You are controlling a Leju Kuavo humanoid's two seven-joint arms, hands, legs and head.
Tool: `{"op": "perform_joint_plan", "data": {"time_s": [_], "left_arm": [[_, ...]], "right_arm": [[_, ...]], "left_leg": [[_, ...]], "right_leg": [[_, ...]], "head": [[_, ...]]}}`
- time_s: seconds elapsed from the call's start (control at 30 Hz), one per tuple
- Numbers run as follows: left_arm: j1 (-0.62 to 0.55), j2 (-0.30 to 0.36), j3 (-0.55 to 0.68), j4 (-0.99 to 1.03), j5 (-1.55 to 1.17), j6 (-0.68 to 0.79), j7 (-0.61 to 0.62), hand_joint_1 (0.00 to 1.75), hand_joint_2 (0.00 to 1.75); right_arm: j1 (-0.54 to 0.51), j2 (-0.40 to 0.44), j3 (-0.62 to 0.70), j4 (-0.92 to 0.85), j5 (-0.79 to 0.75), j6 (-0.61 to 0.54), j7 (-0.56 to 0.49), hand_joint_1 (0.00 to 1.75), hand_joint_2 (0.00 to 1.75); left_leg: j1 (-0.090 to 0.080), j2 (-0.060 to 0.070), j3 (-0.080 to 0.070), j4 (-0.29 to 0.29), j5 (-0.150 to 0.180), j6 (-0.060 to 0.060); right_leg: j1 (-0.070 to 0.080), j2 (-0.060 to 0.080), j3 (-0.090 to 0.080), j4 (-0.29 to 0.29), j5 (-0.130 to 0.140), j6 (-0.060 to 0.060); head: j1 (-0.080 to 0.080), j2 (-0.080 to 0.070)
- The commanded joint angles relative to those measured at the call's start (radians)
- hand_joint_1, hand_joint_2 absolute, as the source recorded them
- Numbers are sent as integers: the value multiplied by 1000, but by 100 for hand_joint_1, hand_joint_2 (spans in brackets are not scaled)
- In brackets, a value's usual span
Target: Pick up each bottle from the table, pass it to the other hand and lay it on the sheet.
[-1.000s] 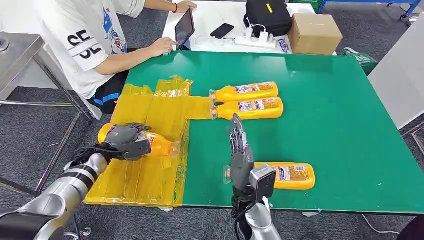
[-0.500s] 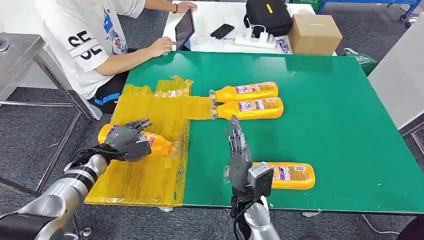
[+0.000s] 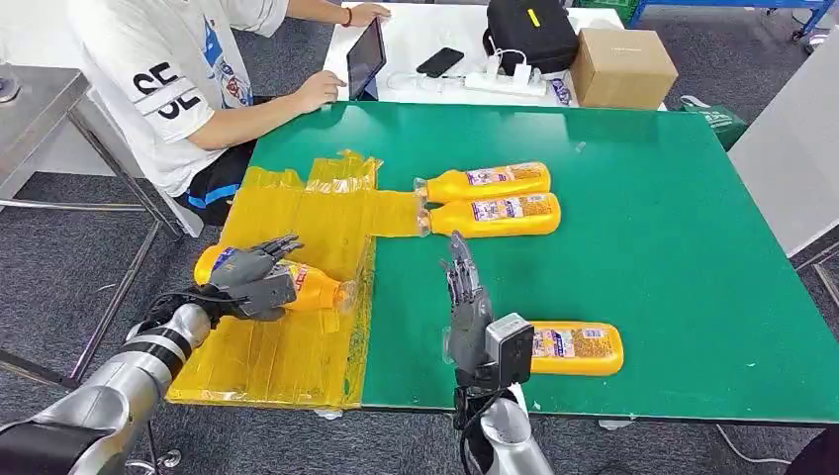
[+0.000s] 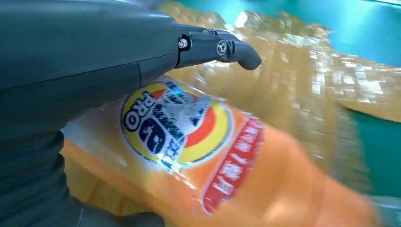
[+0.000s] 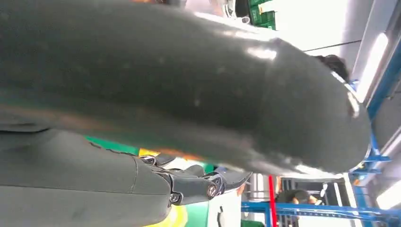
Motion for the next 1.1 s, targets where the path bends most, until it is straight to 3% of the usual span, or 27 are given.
{"op": "perform_joint_plan", "data": {"time_s": [0.03,0.17,0.2,0.23,0.3,0.5,0.6,0.63,0.7,0.8,0.83,0.87,0.9,1.03,1.1], "left_arm": [[-12,58,-19,19,79,-189,-33,0,0],[-18,77,-27,11,137,-276,-47,0,0],[43,19,35,-54,346,-177,-38,0,0],[44,16,34,-55,346,-175,-38,0,0],[63,-43,96,-96,374,18,-25,0,0],[63,-59,92,-111,369,37,-8,0,0],[85,-130,160,-200,197,718,-48,0,0],[109,-180,240,-285,291,797,-129,0,0],[161,-245,358,-477,230,813,-155,0,0],[193,-287,362,-615,360,813,-155,0,0],[194,-289,347,-626,423,813,-155,0,175],[193,-276,302,-617,503,809,-155,0,175],[197,-272,282,-618,576,783,-155,0,175],[281,-274,244,-624,677,627,-152,0,175],[315,-276,240,-651,679,615,-152,0,175]], "right_arm": [[-61,-2,-19,130,-6,16,5,0,0],[-71,-1,-15,154,-5,23,1,0,0],[-73,-2,-6,176,2,31,0,0,0],[-73,-2,-6,176,2,31,0,0,0],[-67,0,-3,163,13,24,8,0,0],[-61,0,-2,150,17,22,14,0,0],[-54,-9,36,133,60,21,25,0,0],[-51,-10,57,130,73,19,26,0,0],[-49,-12,82,130,95,9,23,0,0],[-37,-29,98,113,123,-17,11,0,0],[-31,-36,98,101,134,-29,11,0,0],[-25,-54,103,84,161,-41,14,0,0],[-18,-74,99,64,189,-58,23,0,175],[34,-206,36,-74,362,-124,124,0,175],[58,-224,-5,-118,365,-85,129,0,175]], "left_leg": [[2,5,5,-1,-2,-1],[2,5,5,0,-2,-1],[3,6,8,-1,-2,-2],[2,7,8,-1,-2,-2],[0,1,5,-1,-1,-1],[1,0,3,0,-1,-1],[1,0,3,0,-1,-1],[1,-1,1,0,-1,-1],[1,-2,0,1,0,-1],[1,-3,0,2,-2,0],[2,-4,2,2,-3,0],[1,-3,1,1,-2,0],[1,-1,-1,1,-1,0],[0,-1,2,-1,-1,0],[0,-2,3,-2,-1,0]], "right_leg": [[2,3,4,-2,0,-2],[2,4,4,-2,0,-2],[3,4,7,-2,0,-3],[3,5,6,-2,0,-3],[1,-1,5,-1,-1,-1],[1,-2,2,-1,-1,-1],[1,-1,3,-1,-1,-1],[1,-3,2,-1,-1,-1],[1,-4,0,-1,-1,-1],[2,-5,1,0,-2,-1],[3,-6,3,-1,-4,-1],[2,-4,2,-1,-2,-1],[1,-2,-1,-1,-1,-1],[1,-3,2,-2,-1,-1],[0,-4,4,-4,-2,-1]], "head": [[0,0],[0,0],[0,0],[0,0],[0,0],[0,0],[0,0],[0,0],[0,0],[0,0],[0,0],[0,0],[0,0],[0,0],[0,0]]}}
